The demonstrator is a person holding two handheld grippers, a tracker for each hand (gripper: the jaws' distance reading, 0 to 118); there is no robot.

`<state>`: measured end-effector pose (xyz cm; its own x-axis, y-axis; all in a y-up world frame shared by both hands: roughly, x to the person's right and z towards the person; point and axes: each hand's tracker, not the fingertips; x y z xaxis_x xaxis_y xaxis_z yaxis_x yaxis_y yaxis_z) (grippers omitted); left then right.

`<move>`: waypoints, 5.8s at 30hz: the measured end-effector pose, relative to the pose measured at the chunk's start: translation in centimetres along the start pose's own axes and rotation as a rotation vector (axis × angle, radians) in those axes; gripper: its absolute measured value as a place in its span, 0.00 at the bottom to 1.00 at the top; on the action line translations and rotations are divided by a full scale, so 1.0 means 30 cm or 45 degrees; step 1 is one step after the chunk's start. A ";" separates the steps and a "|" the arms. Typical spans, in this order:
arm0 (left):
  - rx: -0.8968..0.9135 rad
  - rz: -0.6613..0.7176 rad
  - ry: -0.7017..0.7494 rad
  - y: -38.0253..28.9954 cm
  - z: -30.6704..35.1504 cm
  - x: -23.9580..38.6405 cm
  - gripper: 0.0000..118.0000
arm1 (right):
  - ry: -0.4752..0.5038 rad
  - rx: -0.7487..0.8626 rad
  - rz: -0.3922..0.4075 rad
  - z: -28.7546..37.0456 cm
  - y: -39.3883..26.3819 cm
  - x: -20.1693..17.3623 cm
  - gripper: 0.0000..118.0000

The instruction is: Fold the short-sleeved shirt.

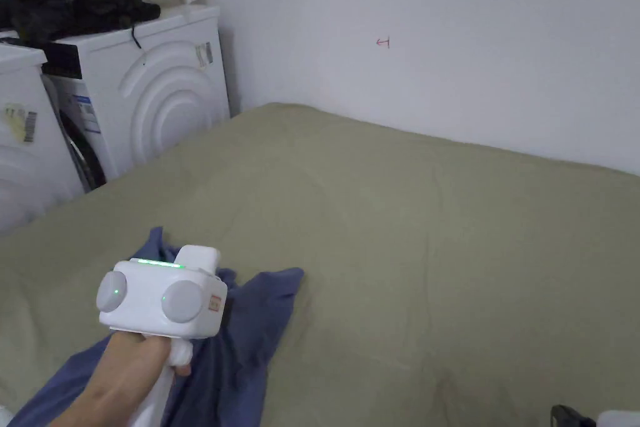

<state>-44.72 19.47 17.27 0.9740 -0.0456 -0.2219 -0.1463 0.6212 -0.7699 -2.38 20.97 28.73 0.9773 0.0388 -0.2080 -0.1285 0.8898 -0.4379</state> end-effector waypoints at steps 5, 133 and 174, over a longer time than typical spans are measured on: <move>0.138 -0.186 -0.186 0.130 0.195 0.312 0.01 | -0.147 0.033 -0.013 0.184 -0.029 0.184 0.00; -0.072 -0.094 -0.313 -0.072 0.030 0.492 0.01 | -0.462 -0.428 -0.266 -0.050 -0.024 1.231 0.00; 0.548 -0.171 0.142 0.892 0.178 0.787 0.01 | -0.759 -0.050 -0.161 -0.351 0.816 1.354 0.00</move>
<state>-24.73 39.19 -5.37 0.9515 -0.2172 -0.2181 0.0881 0.8712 -0.4830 32.40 39.53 0.36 0.9098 0.1920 0.3679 -0.0006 0.8871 -0.4615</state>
